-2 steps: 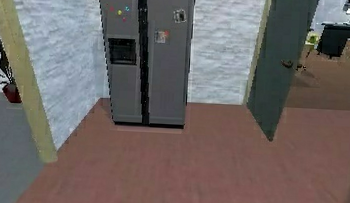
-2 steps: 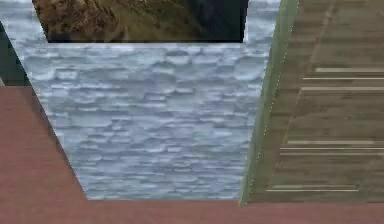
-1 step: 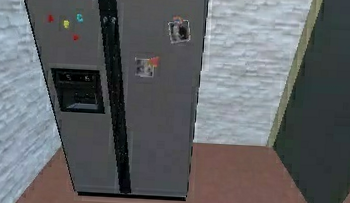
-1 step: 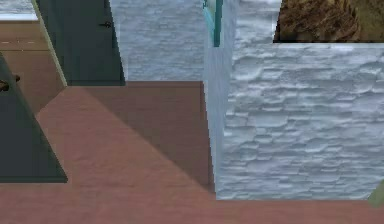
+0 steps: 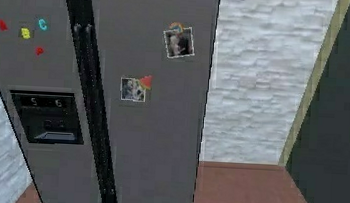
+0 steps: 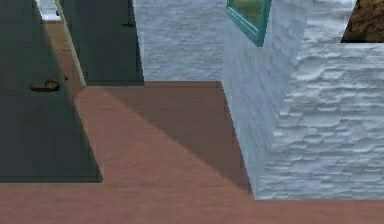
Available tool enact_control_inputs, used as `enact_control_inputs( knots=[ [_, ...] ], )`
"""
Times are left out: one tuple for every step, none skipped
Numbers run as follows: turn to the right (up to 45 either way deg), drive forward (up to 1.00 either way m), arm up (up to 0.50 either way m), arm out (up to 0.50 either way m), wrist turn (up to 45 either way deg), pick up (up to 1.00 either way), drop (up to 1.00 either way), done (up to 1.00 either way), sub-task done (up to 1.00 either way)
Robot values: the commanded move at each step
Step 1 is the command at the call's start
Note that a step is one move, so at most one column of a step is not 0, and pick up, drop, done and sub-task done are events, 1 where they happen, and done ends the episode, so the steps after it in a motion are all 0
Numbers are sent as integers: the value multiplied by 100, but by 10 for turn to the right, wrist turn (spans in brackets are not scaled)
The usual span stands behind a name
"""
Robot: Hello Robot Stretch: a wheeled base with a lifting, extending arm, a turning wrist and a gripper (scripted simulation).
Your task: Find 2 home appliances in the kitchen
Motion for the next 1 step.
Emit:
enact_control_inputs(
  knots=[
    [-120,0,0,0,0,0,0,0,0]
  ],
)
